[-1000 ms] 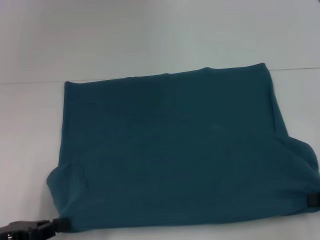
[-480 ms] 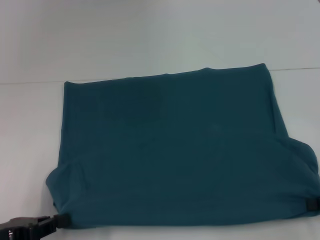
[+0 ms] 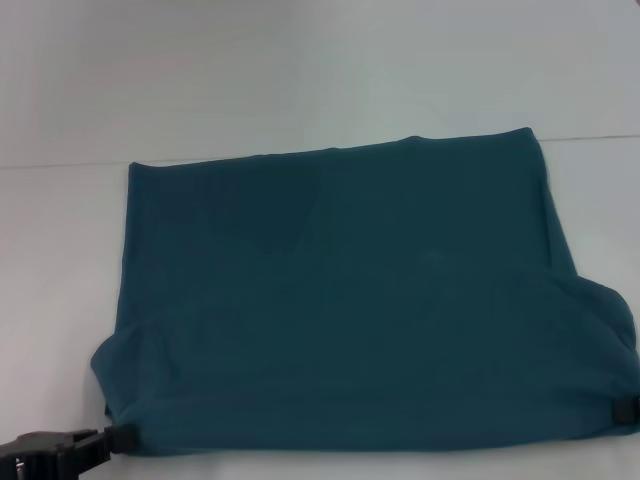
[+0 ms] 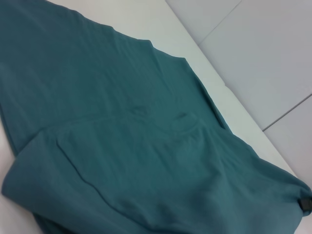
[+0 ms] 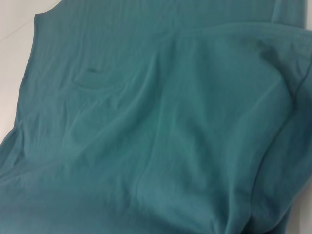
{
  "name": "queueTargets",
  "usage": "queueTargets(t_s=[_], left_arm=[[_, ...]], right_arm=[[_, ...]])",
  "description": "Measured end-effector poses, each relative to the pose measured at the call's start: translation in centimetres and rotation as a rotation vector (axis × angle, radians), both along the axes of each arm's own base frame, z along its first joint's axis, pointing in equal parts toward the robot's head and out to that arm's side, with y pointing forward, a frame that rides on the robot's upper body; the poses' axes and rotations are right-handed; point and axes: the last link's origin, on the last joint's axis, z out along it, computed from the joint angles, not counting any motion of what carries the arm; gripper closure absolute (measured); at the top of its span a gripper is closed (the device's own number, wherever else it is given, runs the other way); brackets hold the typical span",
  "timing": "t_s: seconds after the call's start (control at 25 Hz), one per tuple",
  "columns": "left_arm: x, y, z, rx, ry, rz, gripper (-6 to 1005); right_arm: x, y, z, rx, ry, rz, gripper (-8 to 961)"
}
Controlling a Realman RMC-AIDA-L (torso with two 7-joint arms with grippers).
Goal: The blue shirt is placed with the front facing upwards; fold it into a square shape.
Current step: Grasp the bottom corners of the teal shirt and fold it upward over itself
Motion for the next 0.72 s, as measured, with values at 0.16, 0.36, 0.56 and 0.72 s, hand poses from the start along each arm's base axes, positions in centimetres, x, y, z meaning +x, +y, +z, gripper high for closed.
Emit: queueTargets(t_s=[0.16, 0.36, 0.56, 0.72], left_arm=[[-0.01, 0.01, 0.01, 0.001, 0.002, -0.001, 985], [0.04, 0.15, 0.05, 0.004, 0.004, -0.003, 985], [0.05, 0.19, 0.03, 0.005, 0.005, -0.003, 985], [0.06, 0.21, 0.03, 0.005, 0.004, -0.003, 985]], right_arm=[[-0.02, -0.07, -0.07, -0.003, 0.003, -0.002, 895], [0.01, -0.17, -0.18, -0.005, 0.006, -0.005, 895], [0.07, -0.36, -0.26, -0.008, 0.01, -0.008, 894], [0.13, -0.58, -0.41, -0.009, 0.015, -0.011, 893]])
